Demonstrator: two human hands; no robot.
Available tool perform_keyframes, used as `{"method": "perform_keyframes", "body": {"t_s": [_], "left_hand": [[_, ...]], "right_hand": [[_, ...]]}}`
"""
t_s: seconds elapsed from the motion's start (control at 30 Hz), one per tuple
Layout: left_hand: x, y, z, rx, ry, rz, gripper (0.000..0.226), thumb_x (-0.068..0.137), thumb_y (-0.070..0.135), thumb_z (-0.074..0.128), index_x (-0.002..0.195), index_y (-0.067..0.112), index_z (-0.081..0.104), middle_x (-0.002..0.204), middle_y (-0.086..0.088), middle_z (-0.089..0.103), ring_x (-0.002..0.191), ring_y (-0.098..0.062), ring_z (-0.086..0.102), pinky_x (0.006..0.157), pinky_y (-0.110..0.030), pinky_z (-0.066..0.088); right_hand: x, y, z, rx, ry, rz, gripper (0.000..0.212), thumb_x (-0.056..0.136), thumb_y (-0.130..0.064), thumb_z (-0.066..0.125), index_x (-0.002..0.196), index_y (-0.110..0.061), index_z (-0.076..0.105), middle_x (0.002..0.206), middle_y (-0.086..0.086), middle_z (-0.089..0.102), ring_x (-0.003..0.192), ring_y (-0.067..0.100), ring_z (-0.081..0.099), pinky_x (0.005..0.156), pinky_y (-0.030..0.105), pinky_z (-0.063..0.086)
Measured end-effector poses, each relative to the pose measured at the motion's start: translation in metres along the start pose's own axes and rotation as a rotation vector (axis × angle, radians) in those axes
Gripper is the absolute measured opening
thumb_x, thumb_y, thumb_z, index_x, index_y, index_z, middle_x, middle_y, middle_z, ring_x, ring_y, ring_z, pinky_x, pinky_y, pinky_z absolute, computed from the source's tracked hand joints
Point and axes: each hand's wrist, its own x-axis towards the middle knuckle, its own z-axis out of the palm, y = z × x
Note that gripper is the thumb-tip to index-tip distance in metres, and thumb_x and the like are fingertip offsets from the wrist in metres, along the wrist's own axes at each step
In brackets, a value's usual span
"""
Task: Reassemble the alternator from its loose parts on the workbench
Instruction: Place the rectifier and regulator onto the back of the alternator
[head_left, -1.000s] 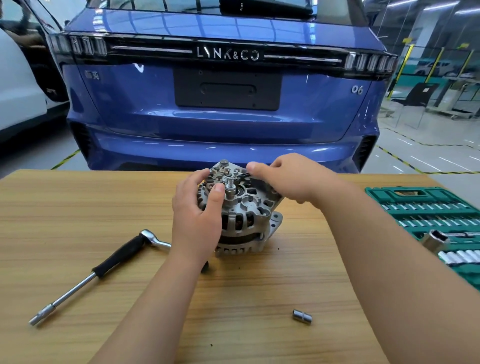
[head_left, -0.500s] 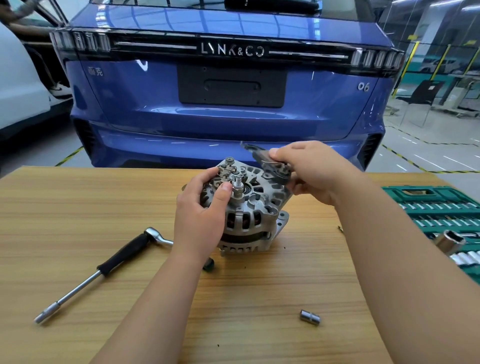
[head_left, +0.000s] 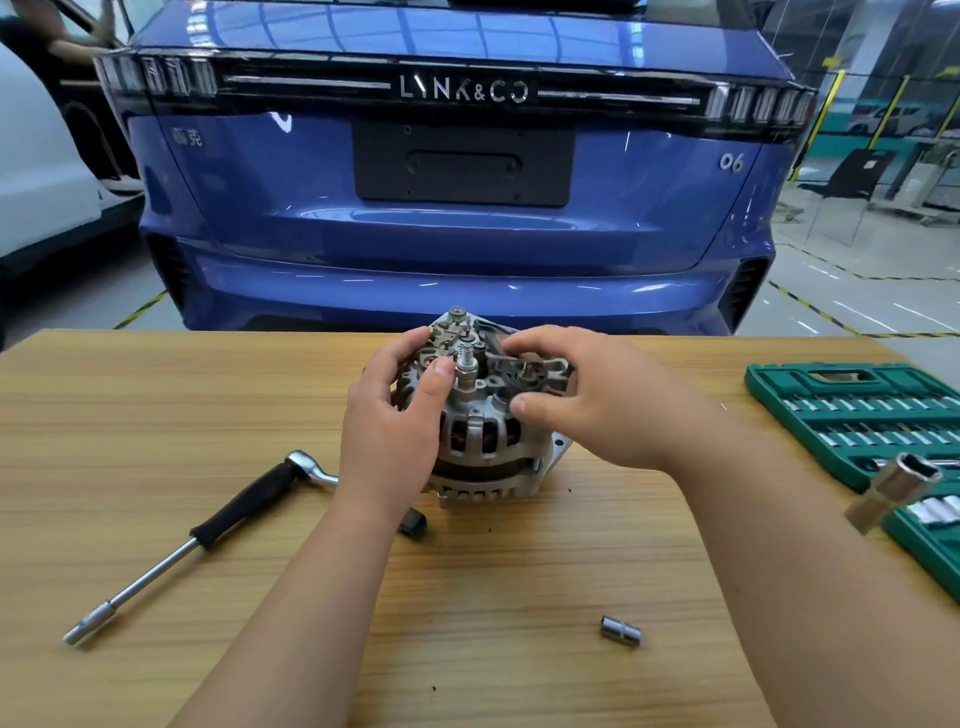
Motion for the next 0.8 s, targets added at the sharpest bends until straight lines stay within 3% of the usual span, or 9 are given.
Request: {"method": "perform_keyframes", "body": {"t_s": [0.1,0.23,0.3,0.37,0.47,0.57,0.73,0.8], "left_hand": [[0.0,-0.001,-0.001,-0.01,0.018,-0.006,0.034,0.072,0.067,0.051,0.106,0.062,0.054,0.113,0.028,0.059,0.109,0.002,0.055,0.088,-0.03,0.051],[0.001,-0.003,0.0,0.005,0.034,0.012,0.034,0.071,0.068,0.052,0.104,0.062,0.054,0.116,0.023,0.06,0.112,0.0,0.054,0.093,-0.031,0.049],[0.001,-0.003,0.0,0.012,0.034,0.015,0.033,0.072,0.068,0.052,0.104,0.063,0.053,0.117,0.023,0.06,0.114,-0.003,0.054,0.093,-0.033,0.049],[0.001,-0.004,0.001,0.016,0.033,0.019,0.033,0.073,0.069,0.051,0.105,0.062,0.053,0.115,0.025,0.06,0.113,-0.001,0.053,0.09,-0.025,0.048],[0.002,-0.003,0.0,-0.011,0.045,0.014,0.025,0.082,0.06,0.057,0.106,0.058,0.054,0.11,0.032,0.06,0.107,0.012,0.052,0.079,-0.005,0.042],[0.004,-0.004,-0.003,-0.062,0.044,-0.01,0.02,0.09,0.045,0.06,0.108,0.053,0.057,0.108,0.028,0.063,0.105,0.011,0.055,0.079,-0.009,0.043],[0.001,-0.001,-0.003,-0.069,0.022,0.028,0.025,0.077,0.054,0.061,0.102,0.051,0.061,0.104,0.031,0.063,0.103,0.009,0.056,0.078,-0.01,0.045],[0.001,-0.002,-0.002,-0.074,0.019,0.026,0.024,0.078,0.052,0.061,0.103,0.052,0.061,0.104,0.032,0.063,0.102,0.01,0.057,0.076,-0.007,0.045]], "right_hand": [[0.002,-0.005,0.002,0.02,0.135,0.034,0.04,0.085,-0.044,0.067,0.123,-0.044,0.054,0.117,-0.015,0.059,0.071,-0.004,0.048,0.063,0.018,0.039],[-0.002,-0.016,0.008,-0.189,0.179,0.038,0.04,0.085,-0.048,0.063,0.124,-0.041,0.056,0.113,-0.01,0.054,0.099,0.012,0.055,0.077,0.031,0.049],[-0.003,-0.022,0.011,-0.253,0.202,0.059,0.039,0.087,-0.049,0.06,0.124,-0.039,0.056,0.108,-0.009,0.049,0.097,0.016,0.057,0.074,0.032,0.048],[-0.004,-0.024,0.011,-0.283,0.204,0.061,0.038,0.089,-0.049,0.059,0.124,-0.036,0.058,0.106,-0.008,0.047,0.093,0.018,0.057,0.072,0.032,0.048],[-0.006,-0.026,0.007,-0.265,0.139,0.007,0.033,0.095,-0.042,0.053,0.126,-0.033,0.059,0.112,-0.008,0.047,0.093,0.015,0.054,0.075,0.033,0.049],[-0.004,-0.025,0.007,-0.241,0.146,-0.021,0.033,0.096,-0.04,0.052,0.129,-0.035,0.058,0.116,-0.009,0.048,0.093,0.01,0.047,0.074,0.032,0.047],[-0.003,-0.016,0.005,-0.167,0.145,-0.072,0.026,0.093,-0.029,0.054,0.117,-0.033,0.063,0.116,-0.016,0.046,0.094,0.005,0.044,0.07,0.024,0.04],[-0.003,-0.011,0.002,-0.087,0.137,-0.076,0.017,0.09,-0.033,0.058,0.106,-0.034,0.063,0.12,-0.02,0.049,0.095,0.003,0.048,0.071,0.018,0.039]]}}
